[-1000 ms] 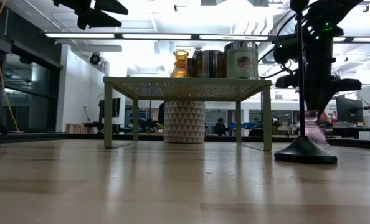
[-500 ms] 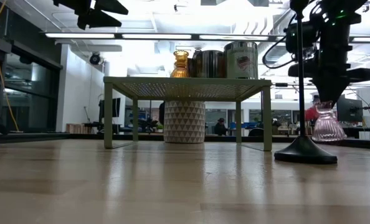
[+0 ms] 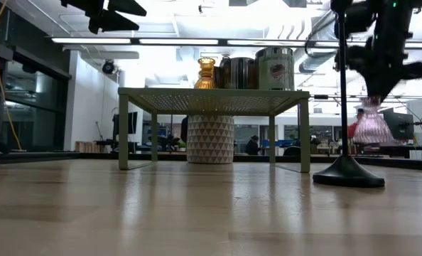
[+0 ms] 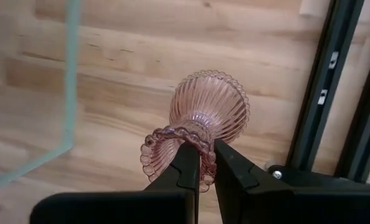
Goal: Pick & Place candle stick holders
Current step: Put the pink glass candle holder on the shelf
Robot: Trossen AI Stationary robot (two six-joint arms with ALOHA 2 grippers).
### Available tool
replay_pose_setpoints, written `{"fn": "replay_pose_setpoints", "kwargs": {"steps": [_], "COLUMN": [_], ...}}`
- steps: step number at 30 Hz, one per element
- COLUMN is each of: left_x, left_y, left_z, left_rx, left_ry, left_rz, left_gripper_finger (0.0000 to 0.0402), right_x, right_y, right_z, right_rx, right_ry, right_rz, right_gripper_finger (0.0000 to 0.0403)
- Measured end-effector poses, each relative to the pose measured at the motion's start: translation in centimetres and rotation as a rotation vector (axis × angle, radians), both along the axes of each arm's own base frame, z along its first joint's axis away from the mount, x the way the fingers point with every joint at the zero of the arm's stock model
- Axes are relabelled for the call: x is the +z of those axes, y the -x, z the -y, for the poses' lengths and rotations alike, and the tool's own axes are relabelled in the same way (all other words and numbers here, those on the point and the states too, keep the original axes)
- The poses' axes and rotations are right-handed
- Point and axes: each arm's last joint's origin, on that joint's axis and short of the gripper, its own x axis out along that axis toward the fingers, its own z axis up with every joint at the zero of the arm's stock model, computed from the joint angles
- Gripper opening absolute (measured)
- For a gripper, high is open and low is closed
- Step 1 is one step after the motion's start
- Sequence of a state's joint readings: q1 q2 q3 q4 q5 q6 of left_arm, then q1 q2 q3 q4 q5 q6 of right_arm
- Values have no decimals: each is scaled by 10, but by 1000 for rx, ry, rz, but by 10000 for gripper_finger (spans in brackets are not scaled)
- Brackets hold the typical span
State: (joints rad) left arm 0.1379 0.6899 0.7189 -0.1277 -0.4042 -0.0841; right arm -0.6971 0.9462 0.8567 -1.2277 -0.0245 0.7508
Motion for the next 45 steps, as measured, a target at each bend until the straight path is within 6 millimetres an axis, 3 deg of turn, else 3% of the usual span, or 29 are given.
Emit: {"fn": "replay_pose_setpoints", "kwargs": {"steps": [13, 23, 36, 45], "left_x": [0, 18, 45, 75], "left_y": [-5, -12, -51, -87], "left_z": [2, 2, -2, -4], "left_rx": [-91, -145, -218, -313], "left_ry": [1, -122, -245, -335], "left_rz": [4, -29, -108, -111], "left_gripper_finger": [303, 303, 303, 303], "right_x": [95, 147, 189, 191], "right_y": [-2, -13, -73, -125], "right_z": [-10, -12, -7, -10], "right_rx": [134, 233, 419, 550], "right_ry": [127, 205, 327, 377], "right_rz": [89, 166, 320, 402], "right_gripper_finger": [15, 15, 15, 15]}}
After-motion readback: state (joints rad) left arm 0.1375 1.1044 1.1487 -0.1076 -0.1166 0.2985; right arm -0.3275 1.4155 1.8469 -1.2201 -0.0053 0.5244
